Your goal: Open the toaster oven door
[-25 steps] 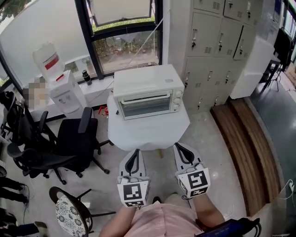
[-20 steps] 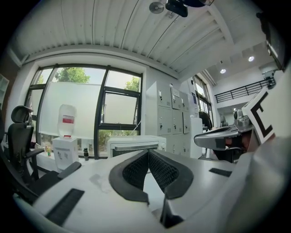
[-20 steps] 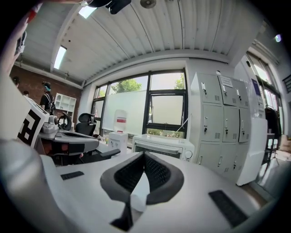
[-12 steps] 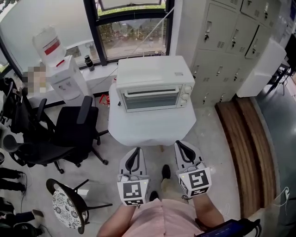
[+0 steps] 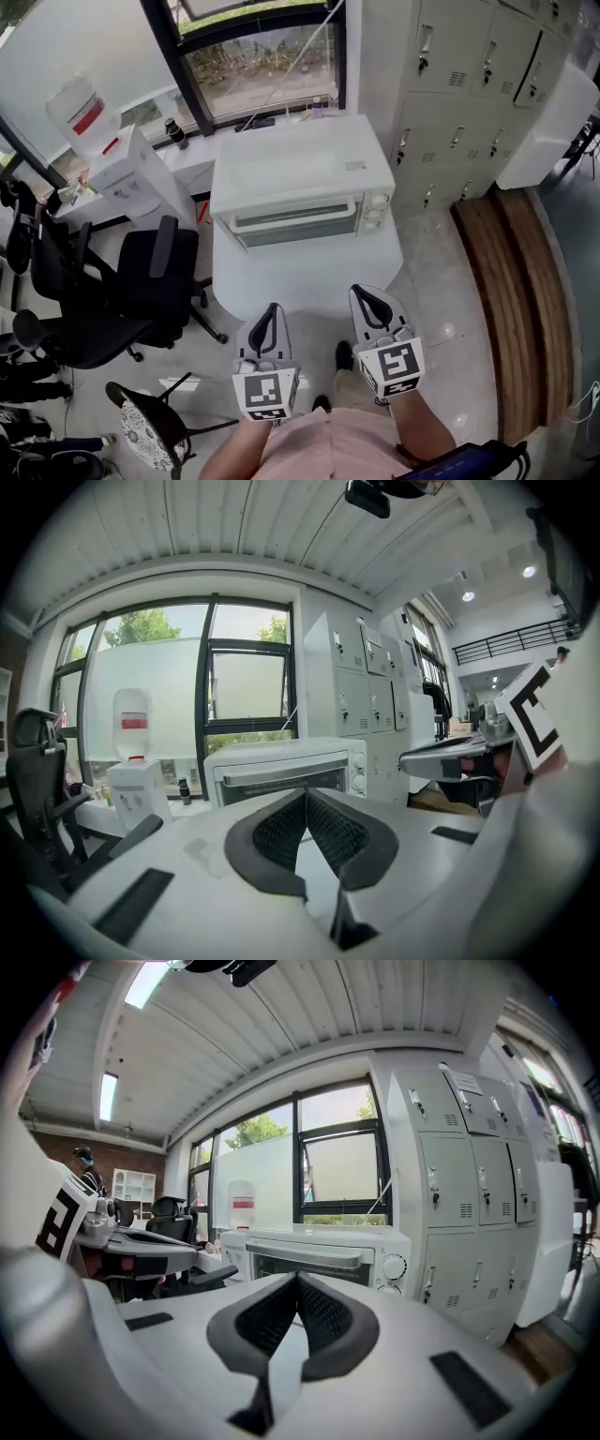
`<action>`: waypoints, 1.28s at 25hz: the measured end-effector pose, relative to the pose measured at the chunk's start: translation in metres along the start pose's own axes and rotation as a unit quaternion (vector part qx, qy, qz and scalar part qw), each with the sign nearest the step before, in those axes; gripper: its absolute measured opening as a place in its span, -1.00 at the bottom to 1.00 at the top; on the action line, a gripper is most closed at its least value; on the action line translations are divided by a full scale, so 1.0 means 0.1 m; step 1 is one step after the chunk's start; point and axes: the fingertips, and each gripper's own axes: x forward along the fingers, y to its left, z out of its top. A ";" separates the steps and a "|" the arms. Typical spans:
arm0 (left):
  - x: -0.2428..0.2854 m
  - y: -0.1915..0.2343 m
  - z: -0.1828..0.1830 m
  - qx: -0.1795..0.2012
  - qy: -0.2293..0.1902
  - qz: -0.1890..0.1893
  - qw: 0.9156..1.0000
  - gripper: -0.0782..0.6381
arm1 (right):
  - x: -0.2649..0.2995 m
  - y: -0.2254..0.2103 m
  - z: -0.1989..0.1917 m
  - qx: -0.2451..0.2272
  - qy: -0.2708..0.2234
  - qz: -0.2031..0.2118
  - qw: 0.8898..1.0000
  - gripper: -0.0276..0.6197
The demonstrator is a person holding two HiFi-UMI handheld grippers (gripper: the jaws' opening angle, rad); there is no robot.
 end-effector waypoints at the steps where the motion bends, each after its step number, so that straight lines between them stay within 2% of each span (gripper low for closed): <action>1: 0.11 0.00 0.04 0.002 0.001 0.003 1.000 -0.74 | 0.08 -0.09 0.02 0.001 0.000 0.003 1.000 -0.91; 7: 0.67 -0.05 0.33 0.013 -0.009 0.021 1.000 -0.74 | 0.50 -0.56 0.26 -0.004 -0.020 0.026 0.999 -0.91; 14: 0.99 -0.08 0.59 0.031 -0.019 0.044 0.998 -0.74 | 0.79 -0.85 0.53 -0.007 -0.046 0.054 0.997 -0.90; 22: 1.09 0.11 0.62 0.026 -0.020 0.070 0.997 -0.74 | 1.01 -0.88 0.65 -0.016 -0.059 0.072 0.996 -0.88; 32: 1.18 0.48 0.60 0.004 -0.028 0.075 0.997 -0.74 | 1.23 -0.72 0.63 -0.042 -0.039 0.073 0.996 -0.84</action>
